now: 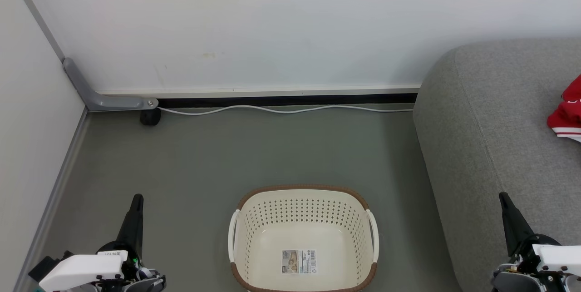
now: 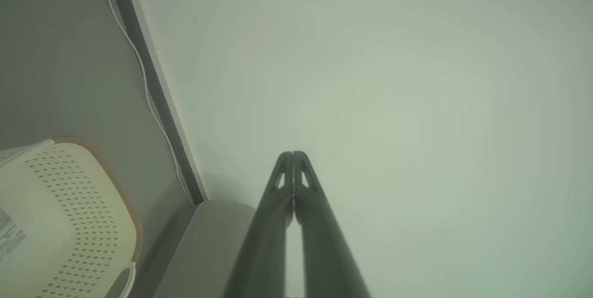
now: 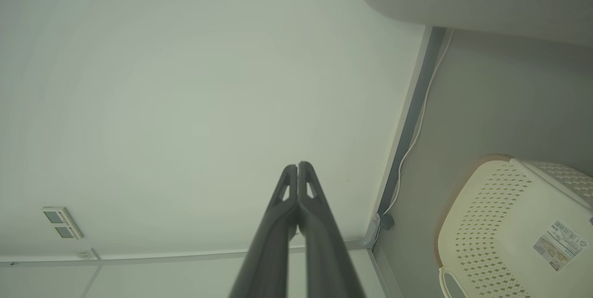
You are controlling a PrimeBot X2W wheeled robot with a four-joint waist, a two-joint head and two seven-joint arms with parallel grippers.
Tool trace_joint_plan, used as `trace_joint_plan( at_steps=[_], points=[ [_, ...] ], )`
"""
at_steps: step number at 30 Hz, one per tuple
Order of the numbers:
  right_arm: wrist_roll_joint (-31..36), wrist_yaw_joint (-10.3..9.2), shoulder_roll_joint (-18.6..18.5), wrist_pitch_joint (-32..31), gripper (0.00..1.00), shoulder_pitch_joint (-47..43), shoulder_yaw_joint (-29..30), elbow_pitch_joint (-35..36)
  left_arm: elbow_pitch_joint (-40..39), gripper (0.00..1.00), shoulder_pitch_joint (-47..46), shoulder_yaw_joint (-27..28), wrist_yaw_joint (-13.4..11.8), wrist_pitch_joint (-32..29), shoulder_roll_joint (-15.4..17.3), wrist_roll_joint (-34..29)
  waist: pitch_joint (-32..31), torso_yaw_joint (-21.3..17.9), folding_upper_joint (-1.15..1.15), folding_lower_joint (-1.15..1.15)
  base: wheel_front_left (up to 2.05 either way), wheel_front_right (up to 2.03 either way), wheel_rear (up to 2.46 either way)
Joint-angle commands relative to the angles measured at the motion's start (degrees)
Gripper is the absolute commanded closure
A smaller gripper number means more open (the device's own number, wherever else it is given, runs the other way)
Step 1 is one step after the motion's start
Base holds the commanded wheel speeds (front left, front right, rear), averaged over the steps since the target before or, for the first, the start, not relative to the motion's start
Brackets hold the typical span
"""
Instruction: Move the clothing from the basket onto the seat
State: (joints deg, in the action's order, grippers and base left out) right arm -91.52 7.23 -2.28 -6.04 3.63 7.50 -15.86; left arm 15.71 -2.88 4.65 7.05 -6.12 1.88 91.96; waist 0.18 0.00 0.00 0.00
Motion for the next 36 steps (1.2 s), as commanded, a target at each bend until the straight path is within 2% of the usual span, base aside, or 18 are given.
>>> trace_joint_plan(
  at_steps=[1, 36],
  points=[
    [-0.6, 0.25, -0.6, -0.5, 1.0, 2.6, -1.0, 1.8, -1.6, 1.0, -3.3, 1.9, 0.4, -0.4, 1.0, 0.2, 0.0, 0.0, 0.0, 0.0, 0.0, 0.0, 0.0],
    [-0.6, 0.25, -0.6, -0.5, 1.0, 2.6, -1.0, 1.8, -1.7, 1.0, -3.3, 1.9, 0.4, -0.4, 1.0, 0.2, 0.0, 0.0, 0.0, 0.0, 0.0, 0.0, 0.0]
  ],
)
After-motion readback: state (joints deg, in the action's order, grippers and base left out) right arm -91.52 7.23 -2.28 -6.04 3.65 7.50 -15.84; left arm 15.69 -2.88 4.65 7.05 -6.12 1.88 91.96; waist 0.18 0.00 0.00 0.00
